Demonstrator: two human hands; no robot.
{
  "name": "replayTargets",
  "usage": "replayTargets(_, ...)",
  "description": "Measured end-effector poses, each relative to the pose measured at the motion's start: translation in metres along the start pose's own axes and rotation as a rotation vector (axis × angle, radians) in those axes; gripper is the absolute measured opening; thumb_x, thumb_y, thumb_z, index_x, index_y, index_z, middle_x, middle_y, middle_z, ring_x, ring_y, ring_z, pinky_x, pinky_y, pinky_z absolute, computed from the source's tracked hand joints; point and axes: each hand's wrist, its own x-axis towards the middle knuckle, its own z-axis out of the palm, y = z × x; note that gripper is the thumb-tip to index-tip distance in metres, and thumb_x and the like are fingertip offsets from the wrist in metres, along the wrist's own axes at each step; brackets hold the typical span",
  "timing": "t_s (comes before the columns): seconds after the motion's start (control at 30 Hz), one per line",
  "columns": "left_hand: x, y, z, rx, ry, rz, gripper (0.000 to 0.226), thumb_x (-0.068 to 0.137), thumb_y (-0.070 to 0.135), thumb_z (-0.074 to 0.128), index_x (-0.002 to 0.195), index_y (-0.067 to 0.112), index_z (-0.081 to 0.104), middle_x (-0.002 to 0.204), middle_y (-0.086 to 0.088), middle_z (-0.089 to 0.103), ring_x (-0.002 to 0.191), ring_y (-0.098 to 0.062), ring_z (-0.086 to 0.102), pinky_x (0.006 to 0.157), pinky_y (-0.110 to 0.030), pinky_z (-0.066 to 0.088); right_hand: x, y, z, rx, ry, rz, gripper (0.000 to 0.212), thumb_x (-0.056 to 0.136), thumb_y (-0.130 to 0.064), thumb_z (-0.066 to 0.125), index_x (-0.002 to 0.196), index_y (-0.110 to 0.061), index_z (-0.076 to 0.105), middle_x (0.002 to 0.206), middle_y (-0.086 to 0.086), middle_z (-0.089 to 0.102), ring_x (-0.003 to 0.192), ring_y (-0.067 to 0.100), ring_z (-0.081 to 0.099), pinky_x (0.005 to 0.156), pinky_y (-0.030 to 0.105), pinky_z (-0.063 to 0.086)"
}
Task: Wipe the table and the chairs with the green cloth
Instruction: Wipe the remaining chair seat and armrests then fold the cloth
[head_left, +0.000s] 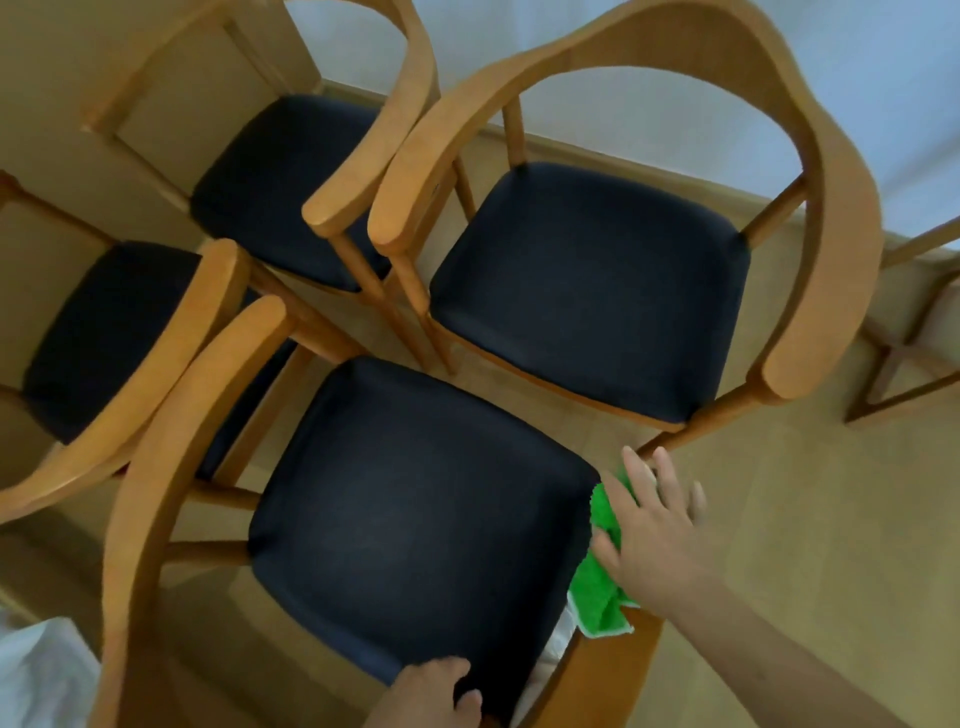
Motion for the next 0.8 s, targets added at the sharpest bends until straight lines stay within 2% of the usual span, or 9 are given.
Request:
replayTargets(0.1, -0.003, -0.008, 0.0, -0.006, 0.019, -0.072, 0.046, 0.101, 0.04, 0.041, 0.144, 0.025, 0.041, 0.149, 0.003, 0.041, 0.134, -0.011, 0.039, 0.099, -0.014, 0.03, 0.006, 0.011, -0.001, 0.009, -0.005, -0.057, 0.06, 0.09, -0.056, 0.022, 0.145, -0.034, 0.031, 0.162, -0.003, 0.005, 0.147, 0.021, -0.014, 0.114, 0.055, 0.011)
replayTargets(0.17, -0.002, -0.008, -0.007, -0.011, -0.004, -0.083, 0.04, 0.1, 0.035, 0.044, 0.134, 0.016, 0.053, 0.139, -0.004, 0.051, 0.126, -0.015, 0.047, 0.091, -0.013, 0.034, 0.033, 0.014, -0.016, 0.145, -0.008, 0.027, 0.043, 0.089, -0.051, 0.03, 0.12, -0.03, 0.052, 0.149, 0.007, 0.038, 0.136, 0.029, 0.031, 0.109, 0.053, 0.028)
replayTargets(0.2, -0.003, -0.008, -0.01, -0.009, 0.02, -0.072, 0.037, 0.099, 0.034, 0.045, 0.128, 0.013, 0.056, 0.133, -0.007, 0.056, 0.121, -0.017, 0.05, 0.091, -0.016, 0.037, 0.047, 0.012, -0.028, 0.263, -0.05, 0.122, 0.03, 0.086, -0.048, 0.034, 0.098, -0.028, 0.054, 0.13, 0.011, 0.055, 0.111, 0.029, 0.049, 0.102, 0.05, 0.038)
replayTargets(0.3, -0.007, -0.002, -0.015, -0.02, 0.095, -0.036, 0.034, 0.098, 0.035, 0.043, 0.121, 0.013, 0.058, 0.122, -0.005, 0.061, 0.108, -0.017, 0.054, 0.09, -0.027, 0.042, 0.063, 0.0, -0.041, 0.224, -0.139, 0.194, 0.024, 0.084, -0.045, 0.044, 0.085, -0.022, 0.051, 0.103, 0.007, 0.065, 0.092, 0.028, 0.055, 0.098, 0.05, 0.04)
replayTargets(0.4, -0.01, 0.005, -0.014, -0.056, 0.091, -0.023, 0.043, 0.099, 0.037, 0.041, 0.138, 0.022, 0.049, 0.136, 0.001, 0.054, 0.118, -0.015, 0.048, 0.094, -0.024, 0.037, 0.03, -0.02, -0.018, -0.211, -0.082, -0.053, 0.044, 0.089, -0.051, 0.039, 0.12, -0.027, 0.058, 0.133, 0.004, 0.053, 0.137, 0.029, 0.029, 0.11, 0.064, 0.002)
replayTargets(0.5, -0.015, 0.01, -0.011, -0.069, 0.09, -0.025, 0.048, 0.099, 0.039, 0.04, 0.143, 0.022, 0.044, 0.142, -0.004, 0.048, 0.126, -0.02, 0.045, 0.099, -0.027, 0.035, -0.035, -0.05, 0.016, -0.321, -0.177, -0.192, 0.06, 0.093, -0.057, 0.019, 0.143, -0.03, 0.039, 0.157, 0.001, 0.027, 0.149, 0.028, -0.004, 0.095, 0.069, -0.027)
replayTargets(0.57, -0.023, 0.011, -0.008, -0.037, 0.091, -0.012, 0.045, 0.098, 0.036, 0.04, 0.137, 0.015, 0.05, 0.14, -0.009, 0.05, 0.125, -0.026, 0.046, 0.101, -0.032, 0.038, -0.076, -0.074, 0.033, -0.327, -0.265, -0.243, 0.061, 0.093, -0.058, 0.016, 0.146, -0.034, 0.034, 0.158, 0.0, 0.024, 0.149, 0.025, -0.004, 0.094, 0.072, -0.024)
replayTargets(0.67, -0.037, 0.003, -0.011, 0.001, 0.054, -0.02, 0.043, 0.099, 0.033, 0.039, 0.131, 0.008, 0.052, 0.138, -0.015, 0.05, 0.123, -0.033, 0.046, 0.101, -0.04, 0.041, -0.105, -0.099, 0.035, -0.203, -0.314, -0.241, 0.053, 0.088, -0.057, 0.027, 0.128, -0.038, 0.056, 0.143, -0.003, 0.049, 0.145, 0.023, 0.024, 0.098, 0.077, -0.004)
replayTargets(0.8, -0.052, -0.021, -0.011, 0.005, 0.004, -0.063, 0.044, 0.101, 0.032, 0.038, 0.134, 0.006, 0.049, 0.135, -0.015, 0.051, 0.118, -0.033, 0.05, 0.098, -0.043, 0.045, -0.059, -0.061, 0.024, -0.268, -0.24, -0.151, 0.047, 0.101, -0.047, 0.02, 0.145, -0.035, 0.031, 0.156, -0.008, 0.024, 0.148, 0.019, 0.005, 0.108, 0.069, -0.011)
